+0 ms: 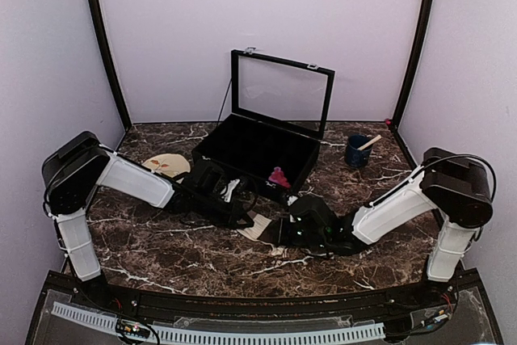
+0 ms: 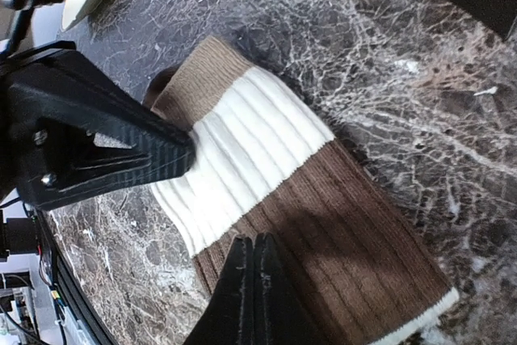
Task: Roll the socks
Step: Adjust the sock at the center of the board.
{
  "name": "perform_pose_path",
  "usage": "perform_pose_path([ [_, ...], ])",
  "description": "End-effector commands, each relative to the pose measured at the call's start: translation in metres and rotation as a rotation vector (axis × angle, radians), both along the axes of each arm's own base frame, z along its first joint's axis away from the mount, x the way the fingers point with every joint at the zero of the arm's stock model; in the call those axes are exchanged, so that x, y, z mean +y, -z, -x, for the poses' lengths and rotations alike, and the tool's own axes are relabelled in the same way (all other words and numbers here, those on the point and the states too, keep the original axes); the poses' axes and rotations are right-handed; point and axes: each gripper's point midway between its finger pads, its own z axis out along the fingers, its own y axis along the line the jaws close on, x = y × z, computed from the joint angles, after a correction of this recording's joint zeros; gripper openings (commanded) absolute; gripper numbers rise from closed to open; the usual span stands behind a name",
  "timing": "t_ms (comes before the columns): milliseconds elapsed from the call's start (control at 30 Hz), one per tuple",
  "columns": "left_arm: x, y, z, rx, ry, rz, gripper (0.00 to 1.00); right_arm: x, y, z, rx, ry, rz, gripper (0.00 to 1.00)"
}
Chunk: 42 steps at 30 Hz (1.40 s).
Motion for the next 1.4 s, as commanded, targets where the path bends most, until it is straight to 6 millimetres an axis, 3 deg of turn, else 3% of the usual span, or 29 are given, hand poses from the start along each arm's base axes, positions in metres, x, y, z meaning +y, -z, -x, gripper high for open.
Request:
perform_pose_path([
  [0,0.004,0.011,-0.002,0.044,-0.042,0.012,0.0,0.01,0.003,-0.003,0.016,0.005,-0.1,0.0],
  [400,0.038,0.042,-0.008,0.085,-0.12,-0.104,0.0,-0.026,0.035,0.006,0.08,0.091,-0.016,0.0],
  [700,0.052,0.053,-0.013,0.082,-0.143,-0.17,0.0,-0.053,0.036,0.008,0.078,0.147,0.056,0.0],
  [900,0.051,0.051,-0.018,0.048,-0.116,-0.186,0.0,-0.052,0.033,0.011,0.057,0.103,0.147,0.0],
  [1067,0.051,0.048,-0.022,-0.024,-0.045,-0.219,0.0,-0.034,0.005,0.011,-0.021,0.034,0.254,0.0],
  [1200,0.053,0.047,-0.025,-0.073,-0.005,-0.254,0.0,-0.036,-0.019,0.0,-0.132,0.004,0.372,0.0],
  [1367,0.055,0.046,-0.027,-0.111,0.031,-0.276,0.0,-0.04,-0.036,-0.01,-0.194,-0.018,0.459,0.14],
])
